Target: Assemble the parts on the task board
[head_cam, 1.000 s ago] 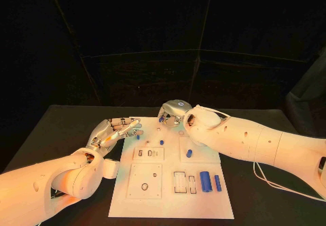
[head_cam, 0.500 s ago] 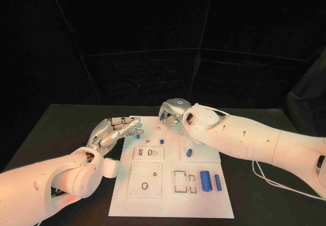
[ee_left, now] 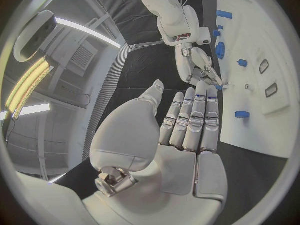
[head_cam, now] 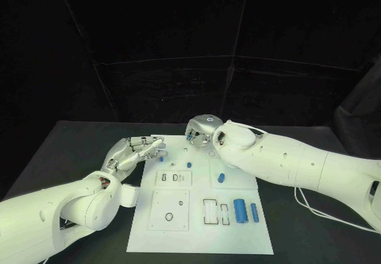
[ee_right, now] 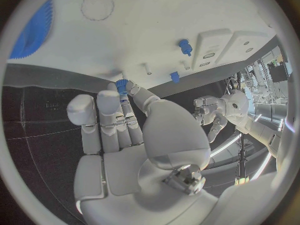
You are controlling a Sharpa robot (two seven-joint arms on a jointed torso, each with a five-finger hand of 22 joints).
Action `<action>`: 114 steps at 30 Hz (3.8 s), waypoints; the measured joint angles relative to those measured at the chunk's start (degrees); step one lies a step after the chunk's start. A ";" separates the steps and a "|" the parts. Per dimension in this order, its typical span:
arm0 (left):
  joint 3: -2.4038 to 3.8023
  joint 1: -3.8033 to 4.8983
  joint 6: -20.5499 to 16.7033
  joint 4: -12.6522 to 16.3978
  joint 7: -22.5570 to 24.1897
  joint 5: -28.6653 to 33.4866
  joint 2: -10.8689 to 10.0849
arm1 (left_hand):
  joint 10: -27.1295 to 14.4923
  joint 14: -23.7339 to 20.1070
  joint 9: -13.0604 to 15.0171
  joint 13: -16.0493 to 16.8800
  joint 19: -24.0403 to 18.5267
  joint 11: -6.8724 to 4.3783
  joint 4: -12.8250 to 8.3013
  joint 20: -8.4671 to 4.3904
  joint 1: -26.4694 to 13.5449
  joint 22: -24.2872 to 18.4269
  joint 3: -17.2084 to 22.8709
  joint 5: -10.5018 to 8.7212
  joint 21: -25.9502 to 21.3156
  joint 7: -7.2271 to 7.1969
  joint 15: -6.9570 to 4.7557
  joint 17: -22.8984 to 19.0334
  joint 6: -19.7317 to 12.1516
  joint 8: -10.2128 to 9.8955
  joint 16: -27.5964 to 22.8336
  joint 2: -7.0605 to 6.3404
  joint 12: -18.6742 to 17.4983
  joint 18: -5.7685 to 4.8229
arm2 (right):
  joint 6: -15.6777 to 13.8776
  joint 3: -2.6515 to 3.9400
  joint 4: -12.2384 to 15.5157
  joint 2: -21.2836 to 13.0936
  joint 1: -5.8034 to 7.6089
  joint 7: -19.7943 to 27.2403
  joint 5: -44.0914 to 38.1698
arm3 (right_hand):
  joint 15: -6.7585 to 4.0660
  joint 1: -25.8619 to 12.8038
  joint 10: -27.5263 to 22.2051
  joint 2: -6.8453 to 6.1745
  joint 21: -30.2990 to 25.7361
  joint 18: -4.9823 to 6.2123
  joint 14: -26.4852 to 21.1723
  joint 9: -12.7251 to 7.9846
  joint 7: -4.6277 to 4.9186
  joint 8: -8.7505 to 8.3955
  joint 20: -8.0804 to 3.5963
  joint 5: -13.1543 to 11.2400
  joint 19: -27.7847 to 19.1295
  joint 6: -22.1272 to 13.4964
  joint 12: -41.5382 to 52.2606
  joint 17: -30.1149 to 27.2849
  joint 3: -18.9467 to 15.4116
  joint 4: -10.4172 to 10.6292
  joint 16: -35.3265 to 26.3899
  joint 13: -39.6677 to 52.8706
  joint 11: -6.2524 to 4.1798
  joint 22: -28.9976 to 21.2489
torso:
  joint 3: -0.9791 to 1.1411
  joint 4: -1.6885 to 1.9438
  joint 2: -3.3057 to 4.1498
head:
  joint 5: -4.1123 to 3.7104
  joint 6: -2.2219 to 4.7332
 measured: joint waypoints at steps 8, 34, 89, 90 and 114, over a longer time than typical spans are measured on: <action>0.00 0.00 0.00 -0.19 -0.27 0.00 0.11 | 0.00 0.00 0.00 0.00 0.00 0.00 0.00 0.00 0.00 0.00 0.00 0.00 0.00 0.00 0.00 0.00 0.00 0.00 0.00 0.00 0.00 0.00 | -0.21 0.00 0.15 -0.13 0.00 0.13 -0.08 | 0.00 0.00 0.00 0.00 0.00 0.00 0.00 0.09 -0.05 -0.01 0.00 0.00 0.00 -0.07 0.00 0.96 0.41 0.41 0.56 0.01 0.00 0.74 | -0.03 0.00 0.05 | 0.00 -0.09; -0.01 0.00 -0.05 -0.42 -0.86 -0.01 0.13 | -0.21 -0.21 0.00 -0.04 -0.20 0.20 -0.32 0.20 0.01 -0.04 0.00 0.00 -0.34 0.21 0.21 0.00 -0.21 -0.01 -0.46 0.43 -0.21 0.00 | -1.07 -0.22 0.78 -0.61 -0.33 0.88 0.09 | 0.00 -0.15 0.01 -1.21 0.40 0.01 0.00 0.14 -0.07 0.01 0.22 0.00 0.22 -0.04 0.00 1.77 1.11 0.81 1.51 0.01 0.00 1.24 | -0.08 -0.03 0.15 | 0.01 -0.25; -0.01 0.04 0.04 -0.22 -1.44 -0.02 -0.77 | -0.62 -0.63 0.00 -0.07 -0.39 0.21 -0.95 0.39 0.25 -0.02 0.31 0.00 -0.89 0.20 0.20 0.00 -0.20 -0.44 -1.11 0.66 -0.44 -0.01 | 3.39 1.63 13.91 -20.47 -0.03 -6.10 12.15 | -1.93 4.26 8.14 -10.52 8.09 -3.16 1.34 0.33 -1.73 2.29 -1.21 10.84 10.47 -6.87 53.99 32.63 -26.03 30.48 23.03 51.23 -2.55 16.93 | 0.15 -0.88 0.18 | -0.52 0.60; -0.01 0.04 0.05 -0.25 -1.44 -0.02 -0.75 | -0.62 -0.63 0.00 -0.07 -0.39 0.21 -0.95 0.39 0.25 -0.02 0.31 0.00 -0.89 0.20 0.20 0.00 -0.20 -0.44 -1.11 0.66 -0.44 -0.01 | 3.66 1.63 13.67 -20.31 -0.03 -6.25 12.07 | -1.83 4.48 8.31 -10.30 8.17 -3.15 1.24 0.33 -1.54 2.29 -1.21 11.16 10.47 -7.05 54.88 32.99 -26.03 30.48 23.19 52.27 -2.38 17.05 | 0.15 -0.88 0.19 | -0.52 0.55; -0.03 0.02 0.25 -0.93 -1.45 -0.02 -0.32 | -0.62 -0.63 0.00 -0.06 -0.39 0.20 -0.95 0.39 0.25 -0.02 0.31 0.00 -0.89 0.20 0.21 0.00 -0.20 -0.44 -1.11 0.66 -0.43 0.00 | 8.24 1.62 10.98 -17.59 -0.04 -6.56 9.43 | -1.83 7.40 12.12 -7.97 9.11 -3.14 1.24 0.34 -1.49 3.46 -0.99 12.44 11.50 -6.37 67.89 34.84 -25.89 29.66 26.17 66.48 -2.25 18.85 | 0.10 -0.95 0.18 | -0.44 -0.35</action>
